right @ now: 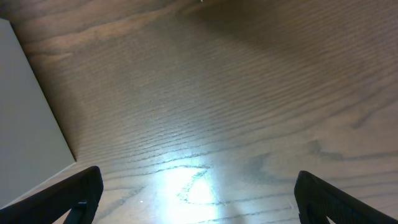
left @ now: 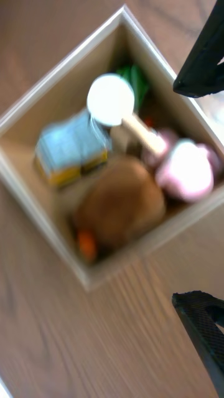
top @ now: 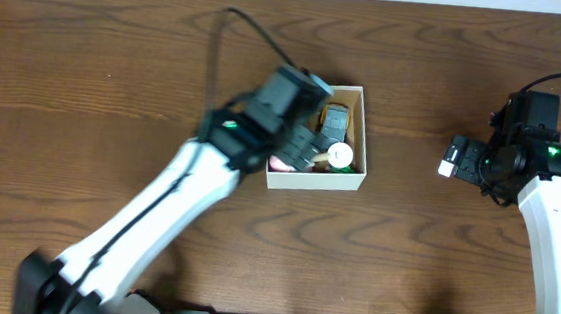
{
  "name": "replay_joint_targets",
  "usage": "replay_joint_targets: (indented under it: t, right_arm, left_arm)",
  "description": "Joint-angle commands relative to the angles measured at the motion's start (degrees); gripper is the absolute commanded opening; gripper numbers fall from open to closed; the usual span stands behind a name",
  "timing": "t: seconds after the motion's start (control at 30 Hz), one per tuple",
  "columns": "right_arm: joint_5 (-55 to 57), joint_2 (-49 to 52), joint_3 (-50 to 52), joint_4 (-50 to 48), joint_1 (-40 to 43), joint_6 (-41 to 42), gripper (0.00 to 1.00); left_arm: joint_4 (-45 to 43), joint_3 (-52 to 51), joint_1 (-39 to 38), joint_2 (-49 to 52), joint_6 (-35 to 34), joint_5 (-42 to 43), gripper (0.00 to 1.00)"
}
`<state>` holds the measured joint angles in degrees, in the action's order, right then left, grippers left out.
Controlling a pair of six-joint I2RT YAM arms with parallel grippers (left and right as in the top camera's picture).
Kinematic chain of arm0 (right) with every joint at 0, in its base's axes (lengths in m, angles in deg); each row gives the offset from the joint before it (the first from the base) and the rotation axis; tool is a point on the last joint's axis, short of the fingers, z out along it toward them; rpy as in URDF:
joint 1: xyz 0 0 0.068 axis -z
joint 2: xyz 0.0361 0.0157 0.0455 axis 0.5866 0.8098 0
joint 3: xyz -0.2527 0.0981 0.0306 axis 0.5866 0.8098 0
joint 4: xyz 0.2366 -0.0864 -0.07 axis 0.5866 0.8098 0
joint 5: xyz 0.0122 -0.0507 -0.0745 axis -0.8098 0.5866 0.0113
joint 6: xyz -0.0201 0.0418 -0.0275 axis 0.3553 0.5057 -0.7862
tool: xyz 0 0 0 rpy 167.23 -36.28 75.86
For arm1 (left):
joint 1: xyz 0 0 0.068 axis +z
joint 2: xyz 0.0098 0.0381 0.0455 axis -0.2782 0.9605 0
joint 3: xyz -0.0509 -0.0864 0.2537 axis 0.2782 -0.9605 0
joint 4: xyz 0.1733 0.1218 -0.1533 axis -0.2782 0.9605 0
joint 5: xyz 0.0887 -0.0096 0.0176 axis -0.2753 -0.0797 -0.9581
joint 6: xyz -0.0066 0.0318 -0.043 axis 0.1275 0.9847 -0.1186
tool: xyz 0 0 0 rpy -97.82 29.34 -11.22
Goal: Pack container
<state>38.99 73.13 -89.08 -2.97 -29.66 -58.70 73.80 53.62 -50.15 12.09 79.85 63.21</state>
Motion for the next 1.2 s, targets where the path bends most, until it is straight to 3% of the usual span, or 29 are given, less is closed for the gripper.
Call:
replay_joint_targets:
  t: [0.0, 0.33, 0.53, 0.63, 0.73, 0.87, 0.97, 1.17]
  right_arm:
    - [-0.22, 0.02, 0.09, -0.57, -0.46, -2.23, 0.99]
    - [4.72, 0.02, 0.02, -10.56, -9.09, -2.23, 0.99]
    - [5.2, 0.02, 0.02, -18.75, -10.01, -2.51, 0.99]
    - [-3.32, -0.17, -0.04, -25.7, -10.1, -4.42, 0.99]
    - [-7.1, -1.57, -0.11, -29.2, -10.1, 0.48, 0.99]
    - [-3.96, -5.25, -0.11, -27.85, -10.34, 2.78, 0.99]
    - [4.48, -9.46, -0.09, -23.52, -12.0, 2.73, 0.99]
    - [13.9, -18.95, 0.0, -16.7, -18.03, 1.03, 0.99]
  left_arm:
    - [2.1, 0.85, 7.8, -4.63, -8.81, -4.76, 0.99]
    - [2.56, 0.85, 25.22, -6.38, -9.88, -0.68, 0.98]
    - [1.73, 0.85, 27.58, -6.34, -9.86, -0.7, 0.98]
    - [1.68, 0.87, 27.87, -7.21, -8.57, -0.7, 0.98]
    - [2.86, 0.87, 28.5, -8.94, -9.2, -0.68, 0.98]
    - [5.2, 0.59, 30.75, -13.29, -9.2, -0.66, 0.98]
    - [6.01, -0.72, 32.26, -18.12, -9.18, -0.63, 0.98]
    - [6.34, -9.11, 32.74, -31.65, -9.2, 1.29, 0.98]
